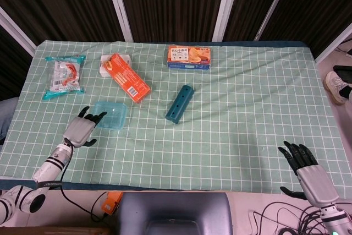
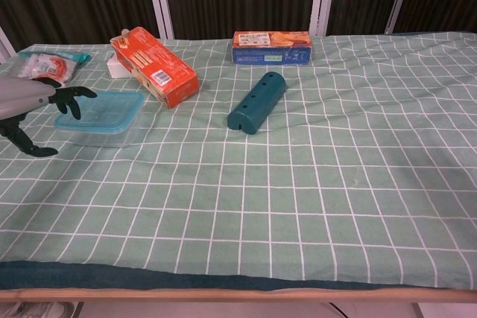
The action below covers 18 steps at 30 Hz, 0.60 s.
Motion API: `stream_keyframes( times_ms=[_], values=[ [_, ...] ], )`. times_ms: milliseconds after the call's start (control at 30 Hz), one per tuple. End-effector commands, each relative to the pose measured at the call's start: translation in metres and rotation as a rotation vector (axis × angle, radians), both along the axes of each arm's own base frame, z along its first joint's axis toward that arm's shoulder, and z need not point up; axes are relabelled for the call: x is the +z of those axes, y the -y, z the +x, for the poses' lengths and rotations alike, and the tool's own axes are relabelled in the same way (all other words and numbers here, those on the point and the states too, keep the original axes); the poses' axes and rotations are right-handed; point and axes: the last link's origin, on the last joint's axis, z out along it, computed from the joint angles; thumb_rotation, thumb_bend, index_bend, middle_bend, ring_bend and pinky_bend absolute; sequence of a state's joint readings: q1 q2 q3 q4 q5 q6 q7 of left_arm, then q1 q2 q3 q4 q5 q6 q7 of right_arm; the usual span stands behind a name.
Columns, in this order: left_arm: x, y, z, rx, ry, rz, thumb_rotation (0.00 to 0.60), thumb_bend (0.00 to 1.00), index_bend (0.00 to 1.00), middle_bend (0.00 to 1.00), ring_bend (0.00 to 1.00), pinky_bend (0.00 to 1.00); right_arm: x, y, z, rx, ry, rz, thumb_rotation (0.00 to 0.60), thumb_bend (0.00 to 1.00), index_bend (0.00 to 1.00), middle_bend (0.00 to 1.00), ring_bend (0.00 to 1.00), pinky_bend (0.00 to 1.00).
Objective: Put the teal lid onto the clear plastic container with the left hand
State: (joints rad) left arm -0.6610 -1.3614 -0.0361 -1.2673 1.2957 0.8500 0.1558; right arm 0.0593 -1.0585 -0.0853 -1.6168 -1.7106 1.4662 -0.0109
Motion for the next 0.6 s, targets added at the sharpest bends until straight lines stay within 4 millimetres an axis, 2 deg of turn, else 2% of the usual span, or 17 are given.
stream_keyframes(
  times_ms=[33, 600],
  values=[
    [-0.0005, 0.0003, -0.0004, 0.001, -0.001, -0.002, 0.600, 0.23, 0.00, 0.30, 0.25, 0.00, 0.0000, 0.0000, 0.0000, 0.000, 0.000, 0.000, 0.600, 0.16, 0.00, 0.00, 0.00, 0.00],
    [-0.0061, 0.0009, -0.0040, 0.011, -0.010, -0.019, 0.600, 0.24, 0.00, 0.30, 0.26, 0.00, -0.0001, 0.0004, 0.0000, -0.002, -0.001, 0.000, 0.600, 0.16, 0.00, 0.00, 0.00, 0.00]
  ],
)
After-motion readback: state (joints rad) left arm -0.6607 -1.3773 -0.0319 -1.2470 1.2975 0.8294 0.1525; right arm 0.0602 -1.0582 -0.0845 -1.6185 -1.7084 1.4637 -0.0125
